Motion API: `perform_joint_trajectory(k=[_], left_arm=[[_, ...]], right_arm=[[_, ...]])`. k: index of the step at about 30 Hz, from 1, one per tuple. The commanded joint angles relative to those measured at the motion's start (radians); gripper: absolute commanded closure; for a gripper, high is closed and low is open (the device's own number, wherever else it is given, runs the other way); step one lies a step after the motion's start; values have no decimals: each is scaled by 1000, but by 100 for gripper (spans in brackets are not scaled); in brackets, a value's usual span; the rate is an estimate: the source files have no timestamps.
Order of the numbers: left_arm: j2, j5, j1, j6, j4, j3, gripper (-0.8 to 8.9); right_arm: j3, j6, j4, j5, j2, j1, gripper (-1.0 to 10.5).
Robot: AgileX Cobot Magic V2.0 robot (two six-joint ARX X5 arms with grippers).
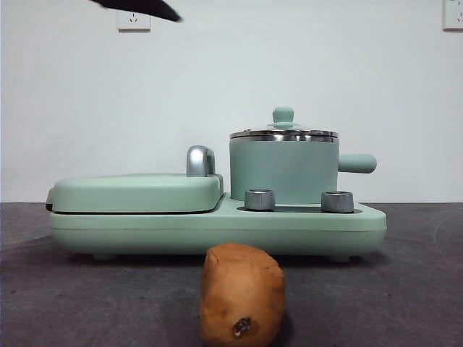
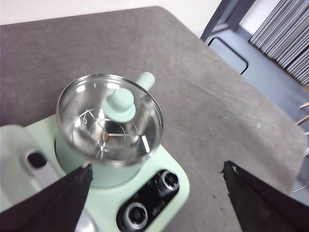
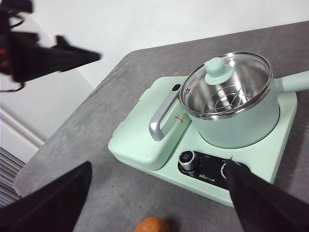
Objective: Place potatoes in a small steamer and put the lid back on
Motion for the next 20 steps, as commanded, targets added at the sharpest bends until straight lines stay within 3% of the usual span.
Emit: perform_joint_trajectory(k=[1,12,20], left_arm=[[91,-62,-41,20,10,87,372],[386,-322,-169,48,64,311,376],[497,-405,-211,91,202,314,377]], right_arm=[[20,-8,7,0,4,0,506],[20,-8,7,0,4,0,506],[20,-4,7,0,3,0,506]])
